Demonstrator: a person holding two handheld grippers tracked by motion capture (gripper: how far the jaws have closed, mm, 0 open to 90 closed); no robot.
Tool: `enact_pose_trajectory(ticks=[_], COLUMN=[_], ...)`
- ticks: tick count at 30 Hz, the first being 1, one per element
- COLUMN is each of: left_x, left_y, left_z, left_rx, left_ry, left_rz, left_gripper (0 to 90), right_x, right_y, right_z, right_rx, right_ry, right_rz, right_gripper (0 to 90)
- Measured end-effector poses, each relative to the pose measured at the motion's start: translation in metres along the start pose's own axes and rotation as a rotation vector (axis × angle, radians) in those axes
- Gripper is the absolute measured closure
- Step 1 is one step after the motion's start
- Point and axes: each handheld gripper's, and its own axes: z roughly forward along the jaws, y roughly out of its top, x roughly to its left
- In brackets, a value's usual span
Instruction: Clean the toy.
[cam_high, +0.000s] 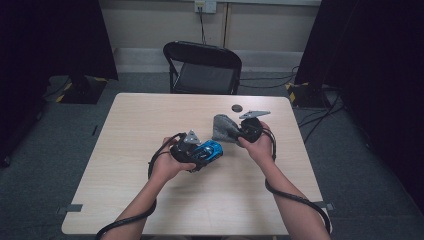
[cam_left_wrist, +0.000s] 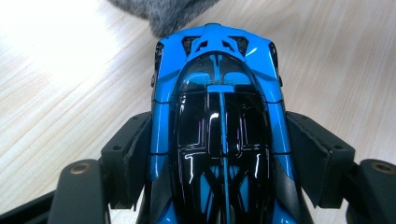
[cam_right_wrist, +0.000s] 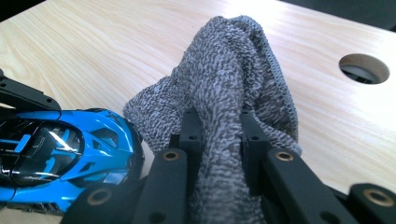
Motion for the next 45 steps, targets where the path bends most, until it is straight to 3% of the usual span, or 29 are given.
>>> enact_pose_trajectory(ticks=[6,17,40,45], left_x=[-0.001,0.016,0.035,0.039], left_y=[0.002,-0.006,-0.014,-0.016], left_z=[0.000,-0.003,-0.014,-0.015], left_rx=[0.002,-0.006,0.001,-0.019], left_ry=[0.007,0.058,0.120,0.128], left_rz=[0.007,-0.046,-0.090,-0.110], left_gripper=[28.1,28.1,28.1,28.1], right_x=[0.006,0.011,0.019,0.019], right_y=[-0.002,-0.008,-0.024,-0.027], right_z=[0.007,0.006,0.004,0.004], right_rx=[0.006,-0.001,0.027,0.040], right_ry=[0.025,0.059,0.145,0.156], right_rz=[0.007,0.007,-0.007,-0.012], right_gripper=[76.6,76.7,76.7,76.6])
